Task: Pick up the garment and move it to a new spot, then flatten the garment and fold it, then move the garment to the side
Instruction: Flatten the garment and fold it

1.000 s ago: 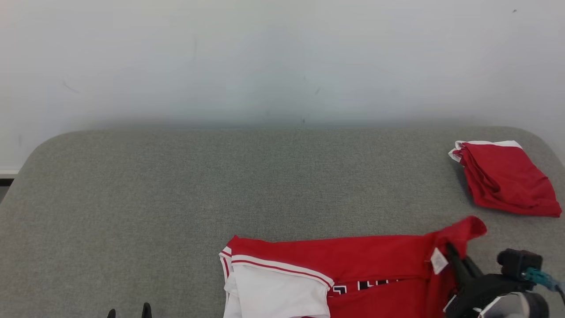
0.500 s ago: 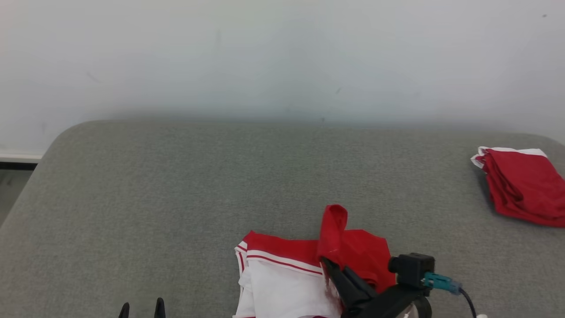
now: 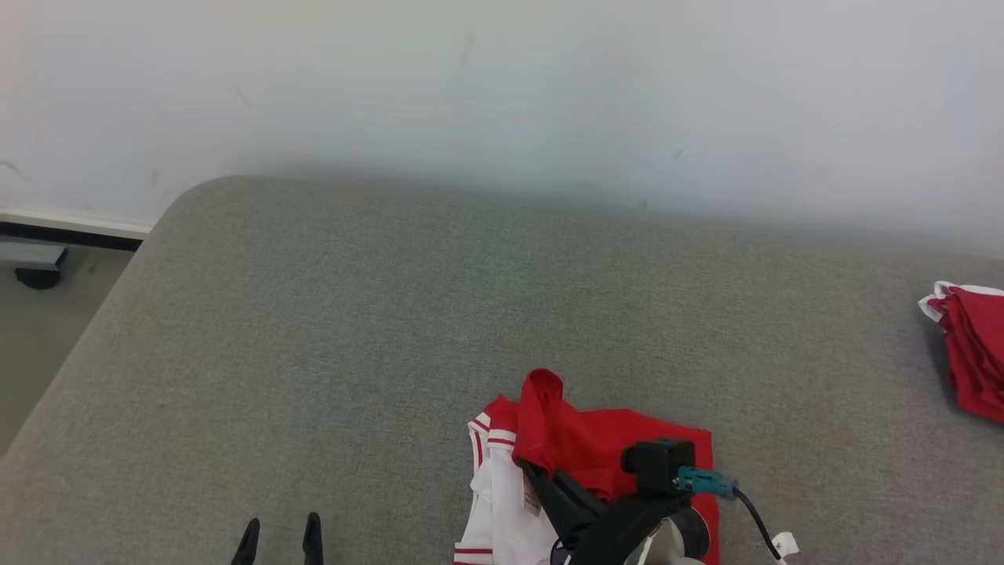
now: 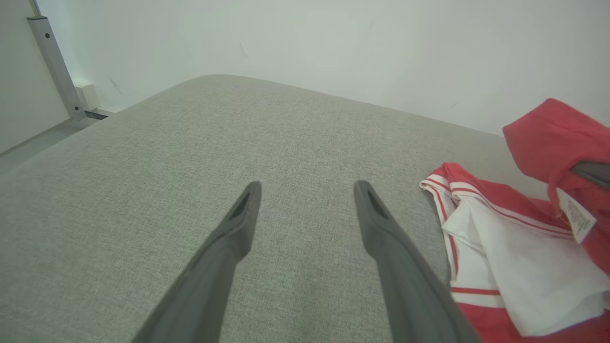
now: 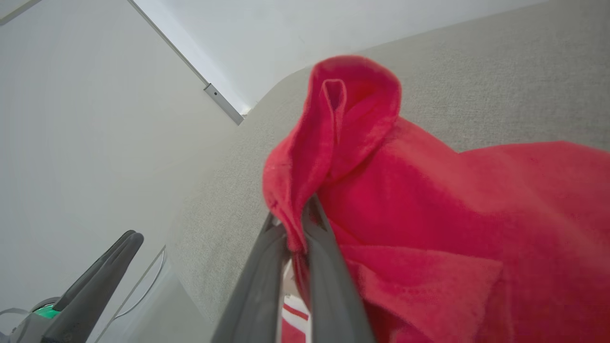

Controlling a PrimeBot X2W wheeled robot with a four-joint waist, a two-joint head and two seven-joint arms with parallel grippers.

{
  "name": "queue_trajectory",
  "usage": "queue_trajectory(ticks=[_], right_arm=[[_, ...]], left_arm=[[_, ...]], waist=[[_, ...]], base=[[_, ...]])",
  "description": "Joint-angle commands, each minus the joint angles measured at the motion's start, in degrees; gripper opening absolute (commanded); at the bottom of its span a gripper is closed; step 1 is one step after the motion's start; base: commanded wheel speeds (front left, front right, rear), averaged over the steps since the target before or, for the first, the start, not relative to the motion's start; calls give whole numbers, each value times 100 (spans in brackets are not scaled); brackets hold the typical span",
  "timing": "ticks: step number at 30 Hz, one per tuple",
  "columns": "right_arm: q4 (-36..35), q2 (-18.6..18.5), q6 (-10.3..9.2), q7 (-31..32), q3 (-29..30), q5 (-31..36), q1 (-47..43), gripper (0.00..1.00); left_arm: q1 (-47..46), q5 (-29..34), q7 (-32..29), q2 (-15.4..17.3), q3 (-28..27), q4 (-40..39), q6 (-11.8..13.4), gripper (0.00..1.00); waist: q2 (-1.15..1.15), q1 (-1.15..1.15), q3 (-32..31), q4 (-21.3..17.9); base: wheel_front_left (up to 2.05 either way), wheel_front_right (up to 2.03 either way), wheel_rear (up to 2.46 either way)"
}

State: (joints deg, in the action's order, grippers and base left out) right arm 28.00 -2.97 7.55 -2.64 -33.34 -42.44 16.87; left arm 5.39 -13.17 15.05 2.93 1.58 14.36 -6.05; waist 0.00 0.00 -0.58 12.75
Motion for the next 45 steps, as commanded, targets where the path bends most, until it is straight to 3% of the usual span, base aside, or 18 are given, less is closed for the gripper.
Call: queue_trajectory(ticks=[1,7,8,9,17,22,29,35,36,37,38,39,45], right_arm=[[193,13,-11,-122,-119,-35,138,0],[919,13,-11,-573,-688,-138,491,0],[1001,13,-11,-676,-757,-162,549,22],[1082,17,-11,-692,-842,-261,558,100],[1066,11,-11,-1119,-983,-421,975,100],[959,-130,-11,-1247,-114,269,1059,100],[93,-494,-11,-1256,1470,1132,206,100],[-113,-527,-11,-1256,2015,1792,-512,100],[-105,-507,-11,-1256,2028,1838,-573,97],[-89,-497,-11,-1257,2029,1868,-613,55],[-35,-507,-11,-1257,2002,1937,-643,19],[15,-500,-11,-1258,1972,1979,-656,0],[604,-455,-11,-1257,1648,2158,-435,0]], left_arm=[[-80,-27,14,-6,19,14,15,100],[-97,-52,14,-7,86,57,49,100],[-91,-58,14,-7,87,64,42,100],[-81,-59,14,-7,80,68,49,100],[10,-1,14,-7,-8,86,45,100],[50,20,14,-7,-84,30,36,100],[143,46,14,-6,-157,-23,10,100],[165,68,14,-7,-213,-78,23,100],[165,76,14,-7,-225,-84,22,100],[158,86,14,-7,-234,-93,19,100],[148,103,14,-7,-240,-90,16,100],[133,120,14,-7,-246,-87,14,100],[37,183,14,-7,-245,-91,-22,100]], waist=[[0,0,36,90],[0,0,30,150],[0,0,18,147],[0,0,1,137],[0,0,-130,-95],[0,0,-185,-256],[0,0,-207,-371],[0,0,-198,-418],[0,0,-189,-421],[0,0,-179,-420],[0,0,-169,-414],[0,0,-157,-410],[0,0,-85,-298]], base=[[0,0,0],[0,0,0],[0,0,0],[0,0,0],[0,0,0],[0,0,0],[0,0,0],[0,0,0],[0,0,0],[0,0,0],[0,0,0],[0,0,0],[0,0,0]])
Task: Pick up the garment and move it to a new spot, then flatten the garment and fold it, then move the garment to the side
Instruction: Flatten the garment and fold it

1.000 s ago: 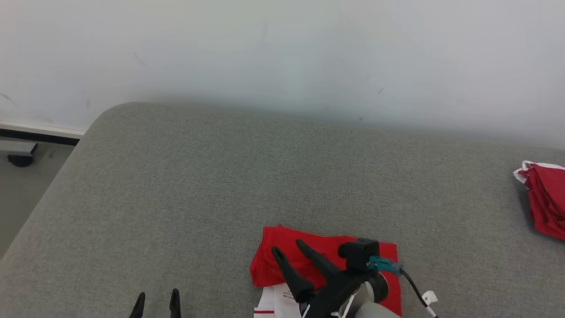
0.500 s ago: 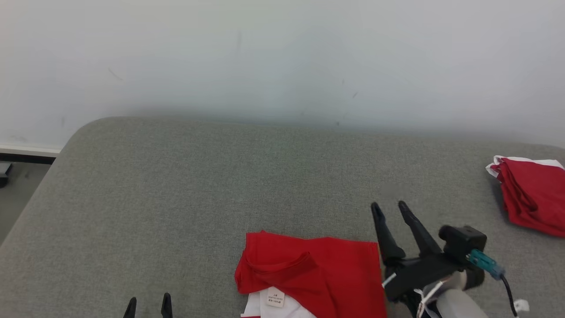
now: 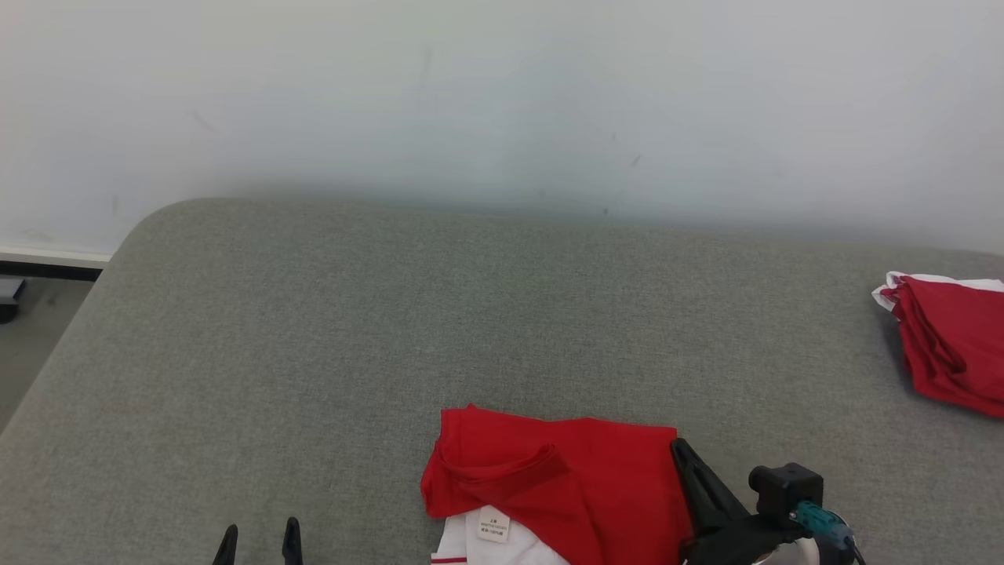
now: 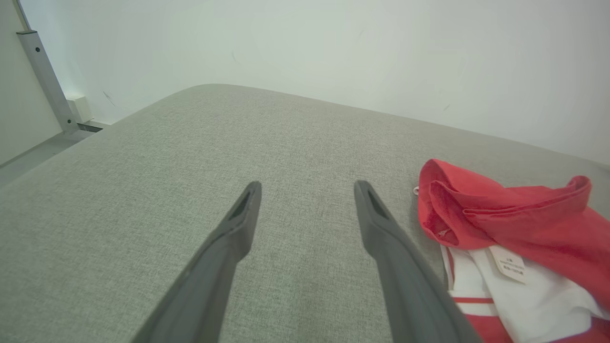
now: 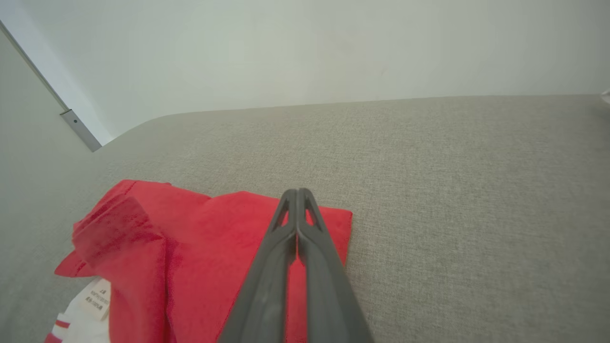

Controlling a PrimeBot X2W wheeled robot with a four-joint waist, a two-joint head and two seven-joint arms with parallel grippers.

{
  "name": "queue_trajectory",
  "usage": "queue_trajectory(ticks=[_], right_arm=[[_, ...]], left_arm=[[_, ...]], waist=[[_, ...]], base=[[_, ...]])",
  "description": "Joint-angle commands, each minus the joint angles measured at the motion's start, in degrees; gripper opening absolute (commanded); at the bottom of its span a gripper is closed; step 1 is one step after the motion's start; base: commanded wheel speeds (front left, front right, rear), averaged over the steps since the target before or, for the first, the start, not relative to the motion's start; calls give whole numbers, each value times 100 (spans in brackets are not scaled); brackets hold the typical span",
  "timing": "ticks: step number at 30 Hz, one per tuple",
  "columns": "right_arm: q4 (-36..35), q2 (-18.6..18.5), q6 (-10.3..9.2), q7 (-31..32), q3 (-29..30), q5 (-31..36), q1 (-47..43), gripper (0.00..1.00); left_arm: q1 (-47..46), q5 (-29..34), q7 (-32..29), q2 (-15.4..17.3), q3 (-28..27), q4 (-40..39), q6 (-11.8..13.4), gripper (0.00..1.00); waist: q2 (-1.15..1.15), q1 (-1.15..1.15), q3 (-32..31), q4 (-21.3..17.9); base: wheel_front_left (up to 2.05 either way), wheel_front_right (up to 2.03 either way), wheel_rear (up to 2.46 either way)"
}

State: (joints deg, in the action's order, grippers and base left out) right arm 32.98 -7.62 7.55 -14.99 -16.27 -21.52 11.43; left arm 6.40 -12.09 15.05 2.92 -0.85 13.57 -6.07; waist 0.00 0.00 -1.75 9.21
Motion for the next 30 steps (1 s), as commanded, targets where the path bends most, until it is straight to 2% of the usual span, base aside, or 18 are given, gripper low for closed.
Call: queue_trajectory(ticks=[1,8,16,25,30], right_arm=[[210,18,-11,-23,-117,81,157,0],[1035,59,-11,-23,-617,80,578,0],[1507,222,-11,-23,-1045,-111,785,0],[1216,471,-11,-23,-1693,-559,598,0],[902,475,-11,-24,-2477,-871,354,0]], left_arm=[[-72,72,14,-5,1,-4,-23,100],[-129,36,14,-7,55,45,-33,100],[-199,8,14,-5,80,77,-17,100],[-249,-29,14,-6,92,93,-24,100],[-261,-54,14,-6,134,76,-9,100]], waist=[[0,0,43,83],[0,0,120,333],[0,0,171,504],[0,0,196,560],[0,0,217,567]], base=[[0,0,0],[0,0,0],[0,0,0],[0,0,0],[0,0,0]])
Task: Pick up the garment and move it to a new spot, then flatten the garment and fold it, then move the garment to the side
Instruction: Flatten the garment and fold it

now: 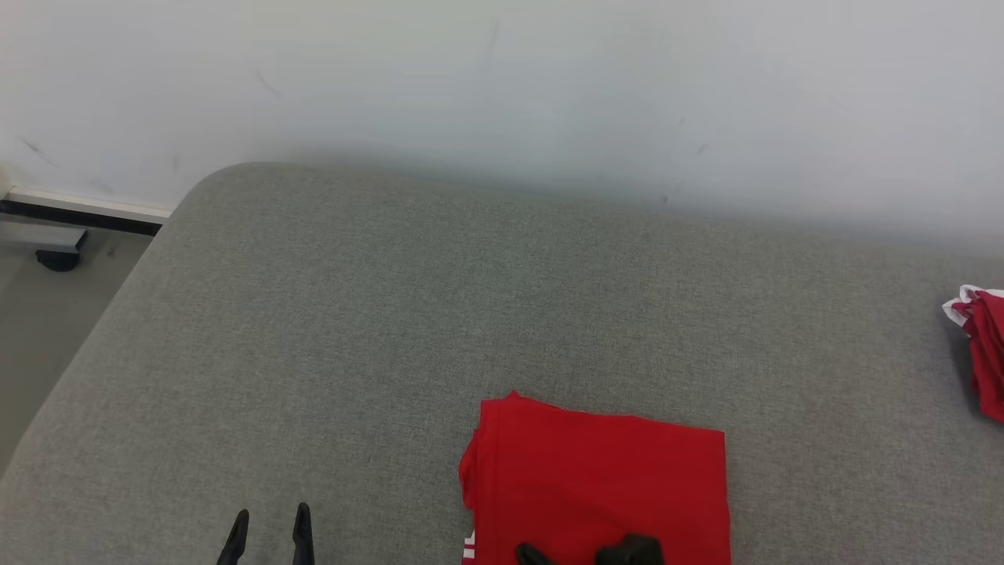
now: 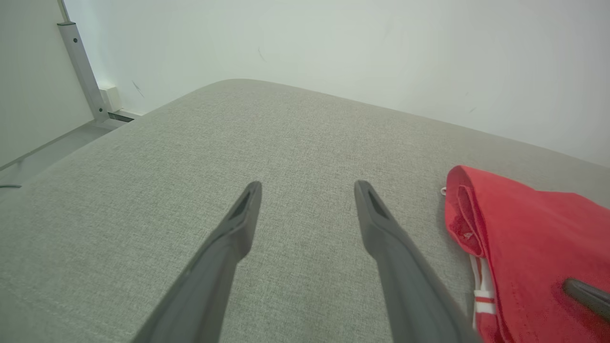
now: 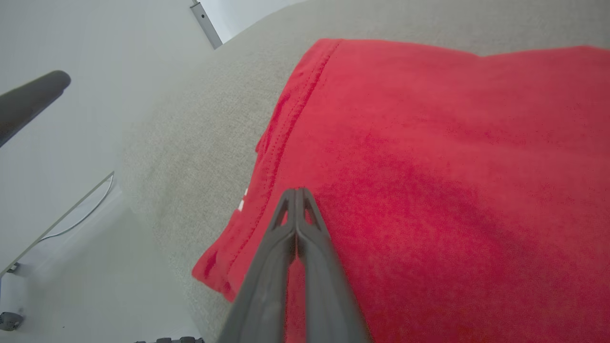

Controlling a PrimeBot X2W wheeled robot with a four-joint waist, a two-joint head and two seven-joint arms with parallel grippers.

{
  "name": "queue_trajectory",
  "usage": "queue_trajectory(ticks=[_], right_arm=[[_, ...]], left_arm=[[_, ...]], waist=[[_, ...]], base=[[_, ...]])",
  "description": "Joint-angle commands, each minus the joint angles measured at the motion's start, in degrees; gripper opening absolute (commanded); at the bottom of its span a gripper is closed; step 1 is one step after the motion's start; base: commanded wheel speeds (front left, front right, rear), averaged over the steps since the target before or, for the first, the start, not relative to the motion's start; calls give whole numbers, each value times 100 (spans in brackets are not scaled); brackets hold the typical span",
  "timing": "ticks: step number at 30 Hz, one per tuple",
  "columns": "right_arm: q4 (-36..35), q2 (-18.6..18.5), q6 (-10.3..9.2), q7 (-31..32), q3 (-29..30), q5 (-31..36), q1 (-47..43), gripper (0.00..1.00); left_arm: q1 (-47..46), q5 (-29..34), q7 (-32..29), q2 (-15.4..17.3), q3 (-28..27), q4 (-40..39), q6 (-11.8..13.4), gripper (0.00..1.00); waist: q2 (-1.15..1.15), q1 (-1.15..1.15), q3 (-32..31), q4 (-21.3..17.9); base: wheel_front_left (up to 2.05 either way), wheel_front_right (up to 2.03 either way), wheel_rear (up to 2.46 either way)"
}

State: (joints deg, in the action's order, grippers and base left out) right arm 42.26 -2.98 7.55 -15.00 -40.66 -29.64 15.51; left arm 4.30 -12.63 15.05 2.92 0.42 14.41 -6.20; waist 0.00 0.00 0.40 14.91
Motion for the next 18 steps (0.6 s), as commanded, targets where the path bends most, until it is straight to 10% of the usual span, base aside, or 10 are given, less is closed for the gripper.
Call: queue_trajectory(ticks=[1,9,18], right_arm=[[-89,15,-11,-23,-231,-161,-89,0],[-619,12,-11,-24,-385,-384,37,0],[-1576,-408,-11,-21,1380,330,-190,0]], left_arm=[[-46,-13,14,-7,14,-5,6,100],[70,-15,14,-6,-27,-50,60,100],[147,47,14,-6,-105,-141,63,100]], waist=[[0,0,6,-9],[0,0,-20,-246],[0,0,-99,-666]], base=[[0,0,0],[0,0,0],[0,0,0]])
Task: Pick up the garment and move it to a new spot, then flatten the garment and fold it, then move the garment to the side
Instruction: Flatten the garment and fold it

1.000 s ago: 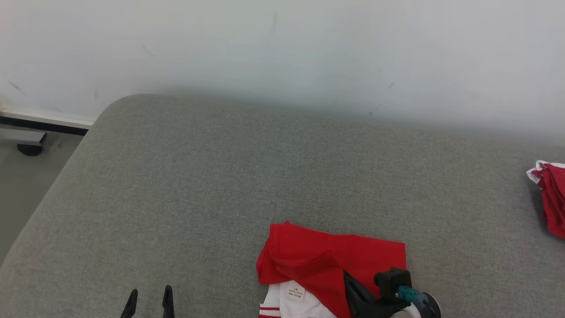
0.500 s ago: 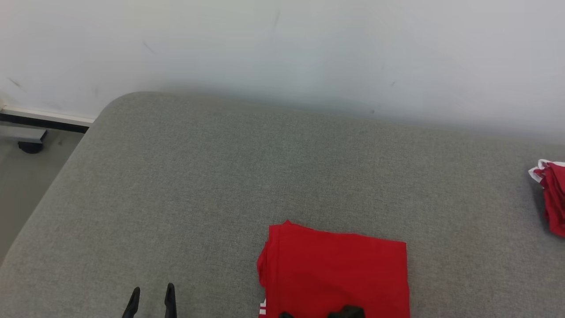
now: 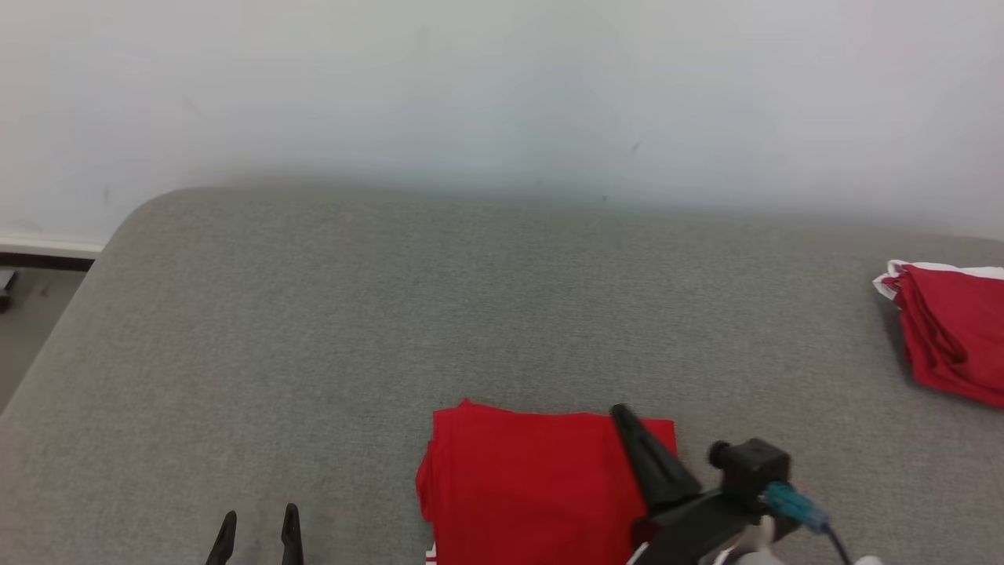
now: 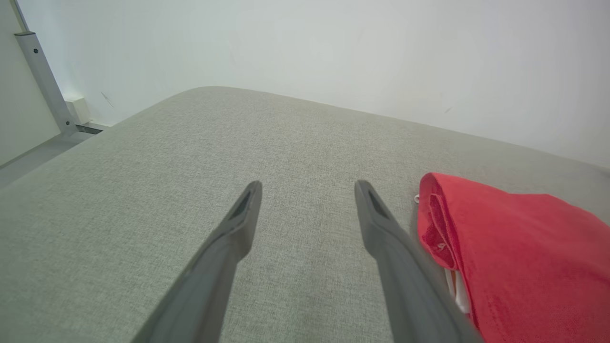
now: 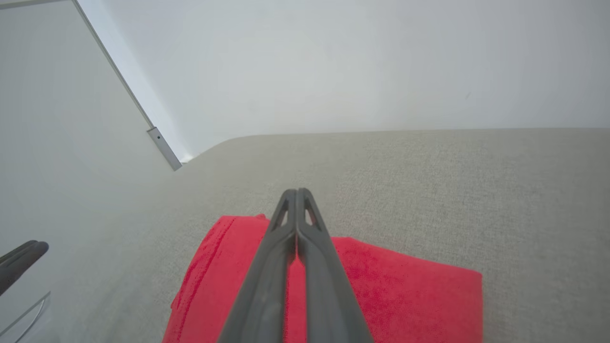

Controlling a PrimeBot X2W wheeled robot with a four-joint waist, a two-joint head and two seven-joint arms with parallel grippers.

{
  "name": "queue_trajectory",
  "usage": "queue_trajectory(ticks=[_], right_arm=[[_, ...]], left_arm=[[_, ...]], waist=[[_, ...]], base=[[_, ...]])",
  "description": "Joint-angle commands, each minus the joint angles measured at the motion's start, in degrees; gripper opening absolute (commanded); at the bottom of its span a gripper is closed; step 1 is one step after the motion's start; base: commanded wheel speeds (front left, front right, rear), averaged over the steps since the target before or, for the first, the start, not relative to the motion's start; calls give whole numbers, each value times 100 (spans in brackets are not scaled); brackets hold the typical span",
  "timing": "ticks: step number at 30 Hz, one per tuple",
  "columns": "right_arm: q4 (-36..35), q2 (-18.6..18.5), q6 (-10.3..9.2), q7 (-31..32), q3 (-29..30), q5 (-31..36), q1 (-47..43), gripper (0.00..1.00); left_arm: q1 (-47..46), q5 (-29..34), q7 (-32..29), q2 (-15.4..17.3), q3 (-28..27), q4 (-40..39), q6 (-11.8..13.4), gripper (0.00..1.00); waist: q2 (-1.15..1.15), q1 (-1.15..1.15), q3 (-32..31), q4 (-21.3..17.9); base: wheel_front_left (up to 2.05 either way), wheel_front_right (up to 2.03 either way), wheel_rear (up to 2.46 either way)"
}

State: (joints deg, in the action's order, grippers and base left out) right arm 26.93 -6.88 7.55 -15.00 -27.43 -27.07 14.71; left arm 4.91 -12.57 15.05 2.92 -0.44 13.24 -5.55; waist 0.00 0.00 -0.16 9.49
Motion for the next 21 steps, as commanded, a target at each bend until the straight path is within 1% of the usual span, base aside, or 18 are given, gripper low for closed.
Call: queue_trajectory(ticks=[1,4,5,10,12,14,15,16,17,18,19,21], right_arm=[[-160,-51,-11,-21,279,157,-182,0],[-540,-143,-11,-23,978,412,-423,0],[-540,-143,-11,-23,978,412,-423,0],[-1059,-159,-11,-15,2012,756,-962,0],[-1222,-120,-11,-15,2346,867,-1203,0],[-1327,-66,-11,-15,2554,957,-1426,0],[-1414,-27,-11,-15,2687,1020,-1604,29],[-1452,-11,-11,-16,2722,1063,-1683,38],[-1481,8,-11,-14,2756,1101,-1754,55],[-1521,41,-11,-15,2771,1125,-1830,86],[-1555,74,-11,-15,2782,1145,-1887,100],[-1597,135,-11,-15,2808,1163,-1999,100]], left_arm=[[89,39,14,-5,-19,-30,6,100],[109,66,14,-6,-39,-105,13,100],[109,66,14,-6,-39,-105,13,100],[196,108,14,-5,-118,-183,22,100],[225,125,14,-5,-147,-224,27,100],[252,134,14,-5,-177,-265,33,100],[299,169,14,-7,-196,-314,29,100],[319,206,14,-6,-204,-338,23,100],[333,240,14,-6,-204,-359,16,100],[350,283,14,-6,-206,-374,9,100],[361,316,14,-6,-216,-395,8,100],[388,420,14,-6,-233,-426,3,100]], waist=[[0,0,-54,-161],[0,0,-89,-305],[0,0,-89,-305],[0,0,-159,-492],[0,0,-190,-556],[0,0,-215,-617],[0,0,-231,-672],[0,0,-238,-693],[0,0,-245,-708],[0,0,-255,-723],[0,0,-266,-739],[0,0,-279,-763]], base=[[0,0,0],[0,0,0],[0,0,0],[0,0,0],[0,0,0],[0,0,0],[0,0,0],[0,0,0],[0,0,0],[0,0,0],[0,0,0],[0,0,0]])
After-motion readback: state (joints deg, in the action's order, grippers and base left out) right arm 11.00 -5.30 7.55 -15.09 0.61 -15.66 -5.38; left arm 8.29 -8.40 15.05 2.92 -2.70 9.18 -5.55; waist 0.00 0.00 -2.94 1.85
